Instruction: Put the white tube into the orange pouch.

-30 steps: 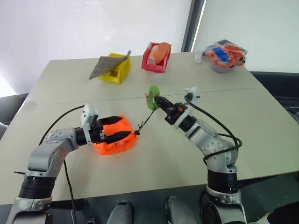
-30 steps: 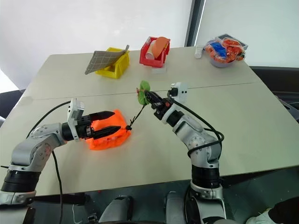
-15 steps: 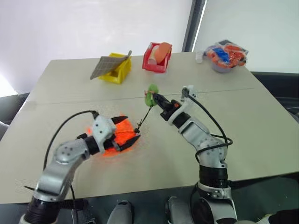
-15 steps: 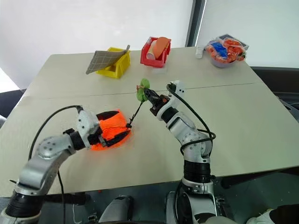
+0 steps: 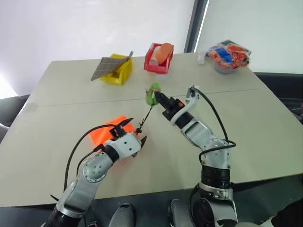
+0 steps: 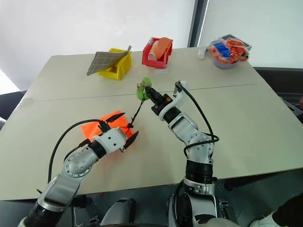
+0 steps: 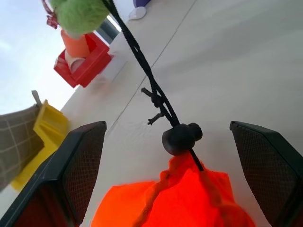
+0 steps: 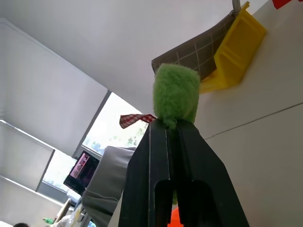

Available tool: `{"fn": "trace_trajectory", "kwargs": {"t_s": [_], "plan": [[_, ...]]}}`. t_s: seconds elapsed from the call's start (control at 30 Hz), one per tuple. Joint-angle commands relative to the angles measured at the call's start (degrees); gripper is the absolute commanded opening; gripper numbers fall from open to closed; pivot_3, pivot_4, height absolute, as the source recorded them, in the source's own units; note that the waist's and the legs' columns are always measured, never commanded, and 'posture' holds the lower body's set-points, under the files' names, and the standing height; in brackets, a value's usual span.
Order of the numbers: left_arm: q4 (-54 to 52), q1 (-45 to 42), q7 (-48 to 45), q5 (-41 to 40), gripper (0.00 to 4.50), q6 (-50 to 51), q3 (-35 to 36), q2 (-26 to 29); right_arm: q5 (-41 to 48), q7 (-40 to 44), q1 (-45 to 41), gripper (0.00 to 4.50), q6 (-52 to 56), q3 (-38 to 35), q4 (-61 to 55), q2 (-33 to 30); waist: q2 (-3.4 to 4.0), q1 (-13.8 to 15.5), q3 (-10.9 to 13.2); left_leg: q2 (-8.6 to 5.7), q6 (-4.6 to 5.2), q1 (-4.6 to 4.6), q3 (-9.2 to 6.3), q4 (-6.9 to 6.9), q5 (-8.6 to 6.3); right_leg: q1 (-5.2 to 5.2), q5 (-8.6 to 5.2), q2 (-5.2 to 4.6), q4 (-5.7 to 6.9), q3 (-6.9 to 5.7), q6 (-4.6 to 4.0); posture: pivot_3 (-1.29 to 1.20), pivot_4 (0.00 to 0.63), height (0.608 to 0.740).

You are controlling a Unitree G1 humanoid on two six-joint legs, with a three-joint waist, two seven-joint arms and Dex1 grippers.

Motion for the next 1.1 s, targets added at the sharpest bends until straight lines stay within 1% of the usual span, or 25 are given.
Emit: {"fn": "trace_trajectory", "kwargs": {"t_s": [0.03, 0.13, 0.23, 0.3, 0.67, 0.77, 0.97, 1.1], "plan": [[0.8, -0.8, 1.9, 2.7, 4.46, -3.3, -0.5, -0.7, 2.6, -0.4, -0.9, 0.00, 0.1, 0.7, -2.2, 0.4, 0.02, 0.0, 0.0, 0.00, 0.00, -0.01, 0.00, 0.00, 0.00, 0.00, 0.00, -0.01, -0.01, 0.00, 0.00, 0.00, 0.150, 0.740], [1.2, -0.6, 3.2, 2.8, 4.46, -3.2, -0.1, -3.0, 3.0, -0.6, -0.6, 0.00, 0.0, 1.2, -2.5, 0.2, 0.02, 0.0, 0.0, 0.00, 0.00, -0.02, 0.00, 0.00, 0.00, 0.00, 0.00, -0.01, -0.01, 0.00, 0.00, 0.00, 0.150, 0.740], [1.6, 0.7, 4.4, 0.1, 4.46, -1.5, 1.1, -6.8, 3.1, -0.5, -0.2, 0.00, -0.1, 1.7, -2.8, 0.0, 0.01, 0.0, 0.0, 0.00, 0.00, -0.02, 0.00, 0.00, 0.00, 0.02, 0.00, -0.02, -0.01, 0.00, 0.02, 0.00, 0.150, 0.740], [1.8, 1.2, 4.3, -1.0, 4.46, -0.9, 1.6, -8.3, 3.3, -0.6, -0.1, 0.00, -0.2, 1.9, -3.1, -0.1, 0.01, 0.0, 0.0, 0.00, 0.00, -0.01, 0.00, 0.01, 0.00, 0.02, 0.00, -0.02, 0.00, 0.00, 0.03, 0.00, 0.150, 0.740], [1.6, 1.9, 5.2, -0.3, 4.46, 2.3, 2.3, -11.3, 3.8, -0.8, 0.4, 0.00, -0.1, 2.9, -3.3, -0.7, 0.01, 0.0, 0.0, 0.00, 0.00, 0.00, -0.01, 0.03, 0.00, 0.04, 0.00, 0.00, 0.03, -0.01, 0.03, 0.00, 0.150, 0.740], [1.6, 1.9, 5.3, -0.3, 3.69, 2.5, 2.3, -11.4, 4.0, -0.7, 0.5, 0.00, -0.1, 3.2, -3.3, -0.8, 0.01, 0.0, 0.0, 0.00, 0.00, 0.01, -0.01, 0.03, 0.00, 0.04, -0.01, 0.00, 0.03, -0.01, 0.03, 0.00, 0.150, 0.740], [1.6, 1.8, 5.4, -0.3, 0.61, 2.7, 2.3, -11.2, 4.2, -0.5, 0.5, 0.00, -0.2, 3.8, -3.1, -0.8, 0.01, 0.0, 0.0, 0.00, 0.00, 0.01, -0.01, 0.03, 0.00, 0.04, -0.01, 0.00, 0.03, -0.01, 0.03, 0.00, 0.150, 0.740], [1.6, 1.9, 5.4, -0.4, 0.61, 2.7, 2.3, -11.3, 4.3, -0.6, 0.7, 0.00, -0.3, 4.0, -3.3, -0.9, 0.01, 0.0, 0.0, 0.00, 0.00, 0.00, -0.01, 0.03, 0.00, 0.04, -0.01, 0.00, 0.03, -0.01, 0.03, 0.00, 0.150, 0.740]]}}
